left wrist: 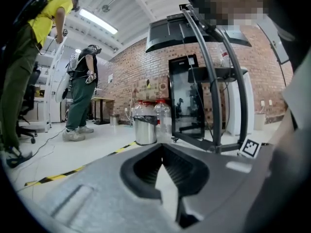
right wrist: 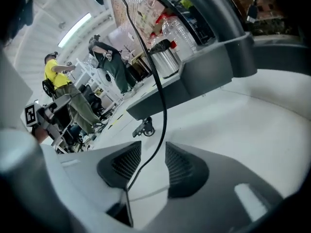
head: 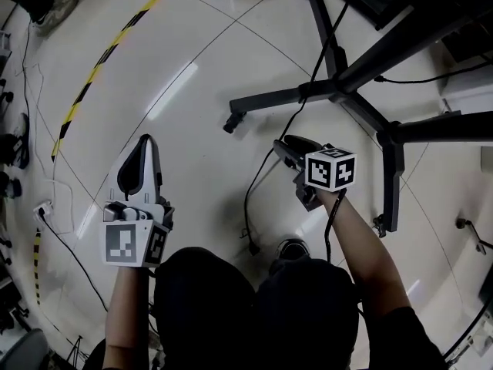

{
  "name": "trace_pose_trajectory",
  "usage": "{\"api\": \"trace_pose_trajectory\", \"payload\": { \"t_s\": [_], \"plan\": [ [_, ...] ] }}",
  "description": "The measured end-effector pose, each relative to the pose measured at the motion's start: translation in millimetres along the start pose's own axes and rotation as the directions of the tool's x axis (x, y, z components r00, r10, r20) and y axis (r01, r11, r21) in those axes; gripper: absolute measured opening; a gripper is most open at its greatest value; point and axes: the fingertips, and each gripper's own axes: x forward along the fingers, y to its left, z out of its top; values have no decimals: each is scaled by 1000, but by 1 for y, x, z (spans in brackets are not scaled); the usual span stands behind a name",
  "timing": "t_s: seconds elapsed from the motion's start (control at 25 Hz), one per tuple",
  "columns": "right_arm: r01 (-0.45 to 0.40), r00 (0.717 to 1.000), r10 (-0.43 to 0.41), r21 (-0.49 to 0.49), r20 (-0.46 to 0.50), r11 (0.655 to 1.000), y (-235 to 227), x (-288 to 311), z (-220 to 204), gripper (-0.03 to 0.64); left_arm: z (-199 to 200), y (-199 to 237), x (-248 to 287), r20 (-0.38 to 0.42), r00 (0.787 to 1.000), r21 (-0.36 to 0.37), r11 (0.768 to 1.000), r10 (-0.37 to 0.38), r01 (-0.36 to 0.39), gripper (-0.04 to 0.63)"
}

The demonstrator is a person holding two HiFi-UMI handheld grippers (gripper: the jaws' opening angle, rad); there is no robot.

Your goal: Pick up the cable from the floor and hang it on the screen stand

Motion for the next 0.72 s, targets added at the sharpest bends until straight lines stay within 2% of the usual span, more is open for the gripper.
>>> {"api": "trace_pose_trajectory", "payload": {
  "t_s": [0.08, 0.16, 0.2, 0.4, 0.52, 0.64, 0.72],
  "plan": [
    [20, 1000, -20, 38, -7, 999, -4, 9, -8, 139, -4, 3, -5, -9, 1000, 5, 1000, 0, 0, 5],
    [45, 999, -45, 79, -8, 996, -9, 15, -15, 99, -6, 5, -7, -12, 1000, 4, 1000, 2, -2, 5],
    [55, 998, -55, 93, -5, 994, -11, 16, -16, 58, -7, 6, -8, -11, 1000, 3, 1000, 4, -4, 5],
    [43, 999, -46, 148, 16, 988, -7, 8, -12, 33, -7, 8, -5, 1, 1000, -8, 1000, 8, -8, 5],
    [14, 999, -16, 75, 38, 997, 6, -4, 0, 28, -11, 3, -1, -11, 1000, -9, 1000, -5, 5, 5],
    [-18, 997, 22, -55, 73, 998, 25, -16, 18, 26, -10, 1, 2, 4, 1000, 18, 1000, -20, 19, 5],
    [-28, 994, 44, -161, 95, 987, 41, -27, 31, 25, -3, 1, -1, 30, 999, 38, 999, -25, 24, 5]
  ]
}}
